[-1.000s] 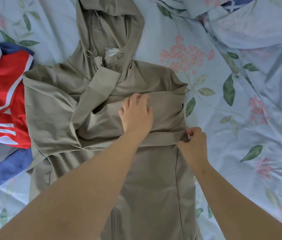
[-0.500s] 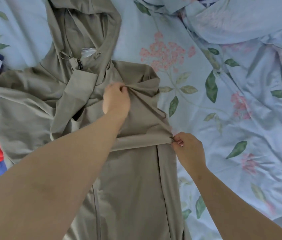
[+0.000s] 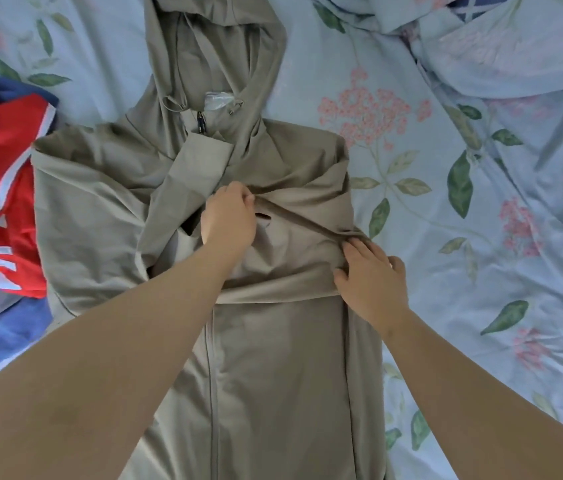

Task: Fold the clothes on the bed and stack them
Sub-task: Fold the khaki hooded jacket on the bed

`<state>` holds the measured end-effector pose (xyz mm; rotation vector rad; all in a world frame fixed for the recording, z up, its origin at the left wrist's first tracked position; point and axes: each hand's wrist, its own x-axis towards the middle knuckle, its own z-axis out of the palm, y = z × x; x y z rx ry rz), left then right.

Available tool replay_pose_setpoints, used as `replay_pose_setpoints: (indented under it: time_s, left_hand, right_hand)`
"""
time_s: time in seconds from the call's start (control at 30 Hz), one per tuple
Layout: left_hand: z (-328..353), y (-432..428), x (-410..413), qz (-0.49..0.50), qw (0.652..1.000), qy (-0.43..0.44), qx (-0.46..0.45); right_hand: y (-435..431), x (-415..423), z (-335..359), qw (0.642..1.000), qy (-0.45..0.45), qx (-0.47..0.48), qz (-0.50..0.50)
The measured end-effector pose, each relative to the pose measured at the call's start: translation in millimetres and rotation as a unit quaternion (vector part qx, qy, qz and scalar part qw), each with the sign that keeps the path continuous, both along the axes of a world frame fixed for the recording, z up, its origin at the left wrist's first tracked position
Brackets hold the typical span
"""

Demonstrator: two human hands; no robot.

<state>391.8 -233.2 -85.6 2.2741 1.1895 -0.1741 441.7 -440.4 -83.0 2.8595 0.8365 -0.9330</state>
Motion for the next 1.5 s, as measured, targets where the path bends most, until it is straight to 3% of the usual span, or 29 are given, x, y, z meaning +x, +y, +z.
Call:
replay_pose_setpoints:
  time_s: [0.07,0.13,0.23,0.33,0.43,0.5,0.57,0.67,0.77,0.83,0.87,0.93,1.0,1.03,1.07,1.1,1.13,1.2,1.27,1.3,1.37,1.4,1.43,1.5]
  left_hand:
    - [1.6,6.6,-11.0,0.019,0.999,-0.033,0.008]
    - [3.9,12.8,-21.0,-0.03,0.999,-0.013,0.042]
    - [7.1,24.5,-32.0,-0.079,0.994,0.018,0.074]
    - [5.2,35.1,-44.7,-0.076,0.992,0.038,0.095]
    - [2.1,42.6,-58.4,-0.084,0.99,0.047,0.104]
    - [0.4,47.1,-64.5,-0.082,0.99,0.055,0.1]
    - [-0.8,53.8,-68.9,-0.053,0.994,0.059,0.078]
    - [-0.9,66.7,-76.6,0.03,0.997,0.046,0.054]
    - [2.3,72.5,-85.5,0.153,0.988,-0.021,0.009]
    - [5.7,74.1,-91.6,0.287,0.951,-0.1,-0.048]
    - [7.1,78.4,-95.3,0.371,0.91,-0.159,-0.091]
    - [13.4,89.8,-110.5,0.526,0.794,-0.24,-0.186]
    - [18.5,102.8,-125.7,0.561,0.791,-0.16,-0.184]
    - [22.7,103.4,-135.5,0.569,0.807,-0.065,-0.143]
    - [19.5,108.6,-142.3,0.58,0.807,-0.044,-0.102]
    - [12.6,113.8,-151.4,0.623,0.757,-0.144,-0.136]
    - [10.1,110.9,-156.4,0.621,0.737,-0.216,-0.157]
    - [3.9,107.6,-158.9,0.558,0.776,-0.235,-0.174]
    - [4.5,106.4,-160.6,0.416,0.881,-0.174,-0.143]
    - [2.8,110.6,-161.5,0.375,0.906,-0.156,-0.121]
    - [9.7,122.5,-158.9,0.369,0.909,-0.167,-0.098]
    - [15.7,131.0,-158.3,0.4,0.884,-0.21,-0.117]
    - [21.0,139.3,-159.7,0.452,0.837,-0.26,-0.164]
    - [32.3,152.5,-166.0,0.56,0.712,-0.328,-0.267]
  right_hand:
    - [10.4,-0.5,3.6,0.999,-0.021,0.008,-0.031]
    - [24.1,0.6,7.6,0.993,-0.058,0.081,-0.071]
    - [49.0,15.8,17.5,0.939,-0.058,0.267,-0.208]
    - [69.5,45.5,10.2,0.907,-0.03,0.274,-0.32]
    - [78.0,63.1,-4.2,0.934,-0.019,0.184,-0.307]
    - [83.6,72.4,-6.7,0.938,-0.043,0.18,-0.292]
    - [89.7,83.3,-0.1,0.932,-0.087,0.201,-0.29]
    - [96.1,89.2,15.0,0.895,-0.157,0.253,-0.333]
    - [107.8,62.0,25.4,0.882,-0.178,0.327,-0.289]
    - [121.7,27.7,24.7,0.898,-0.116,0.364,-0.219]
    - [128.0,9.3,21.1,0.911,-0.057,0.363,-0.186]
    - [137.1,-24.4,10.8,0.938,0.076,0.313,-0.131]
    - [138.2,-46.7,-3.4,0.973,0.112,0.189,-0.072]
    - [136.7,-52.5,-7.8,0.986,0.091,0.129,-0.043]
    - [135.6,-55.4,-9.0,0.993,0.067,0.095,-0.023]
    - [135.6,-56.8,-9.1,0.995,0.058,0.083,-0.014]
    - [135.8,-57.3,-8.9,0.995,0.064,0.079,-0.012]
    - [137.1,-56.9,-10.0,0.994,0.085,0.067,-0.009]
    - [138.4,-56.6,-7.9,0.993,0.103,0.052,-0.002]
    - [138.8,-56.1,-6.7,0.993,0.111,0.047,-0.003]
    - [138.9,-56.2,-5.3,0.991,0.125,0.045,-0.004]
    - [138.4,-56.6,-5.1,0.991,0.128,0.044,0.0]
    - [137.5,-57.1,-5.3,0.991,0.13,0.041,0.006]
    - [135.2,-59.1,-5.4,0.991,0.126,0.026,0.021]
